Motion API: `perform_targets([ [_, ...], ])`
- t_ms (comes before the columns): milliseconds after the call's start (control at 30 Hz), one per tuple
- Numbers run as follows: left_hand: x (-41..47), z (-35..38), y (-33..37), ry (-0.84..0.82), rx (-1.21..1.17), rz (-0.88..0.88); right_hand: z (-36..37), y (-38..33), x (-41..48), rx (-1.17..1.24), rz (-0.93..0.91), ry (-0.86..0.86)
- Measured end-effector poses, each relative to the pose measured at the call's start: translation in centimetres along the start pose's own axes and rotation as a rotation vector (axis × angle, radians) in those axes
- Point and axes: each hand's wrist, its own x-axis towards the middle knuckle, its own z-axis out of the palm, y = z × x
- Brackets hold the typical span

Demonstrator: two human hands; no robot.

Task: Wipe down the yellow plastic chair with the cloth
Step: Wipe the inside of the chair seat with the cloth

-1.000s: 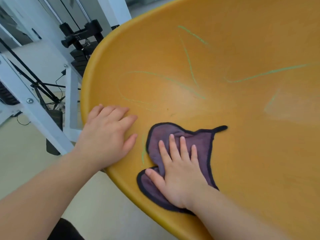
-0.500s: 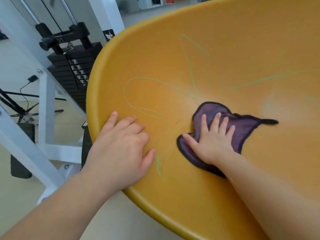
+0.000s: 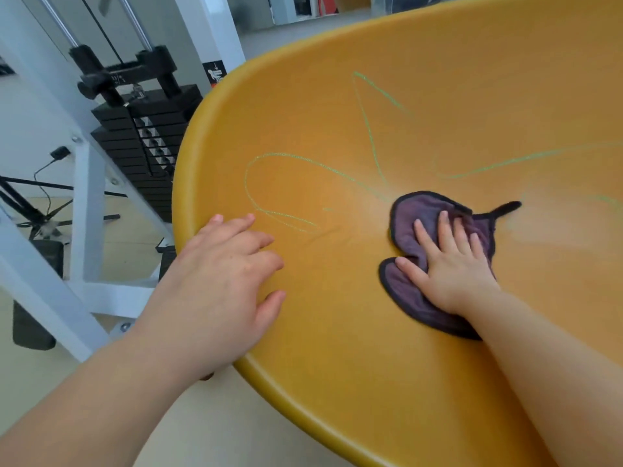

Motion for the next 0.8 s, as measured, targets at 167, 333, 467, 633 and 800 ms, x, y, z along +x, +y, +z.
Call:
perform_targets([
  [167, -0.8, 0.0, -0.5, 0.124, -0.051, 0.045, 0.8, -6.2, -4.0, 0.121, -0.081, -0.135],
  [333, 0.3, -0.4, -1.0, 0.239, -0.046, -0.004, -1.0, -13.8, -11.0, 0.329, -0.525, -0.229],
  [467, 1.1, -0.3, -0.7, 0.241, 0.001, -0.136, -0.1, -10.2, -8.2, 0.173, -0.538, -0.115],
  [633, 0.6, 0.0, -1.3, 0.239, -0.043, -0.245, 0.3, -0.8, -1.3, -0.013, 0.052, 0.007],
  [800, 0.3, 0.2, -1.5, 0.286, -0.098, -0.246, 0.0, -1.9, -0.3, 0.063, 0.17, -0.042],
])
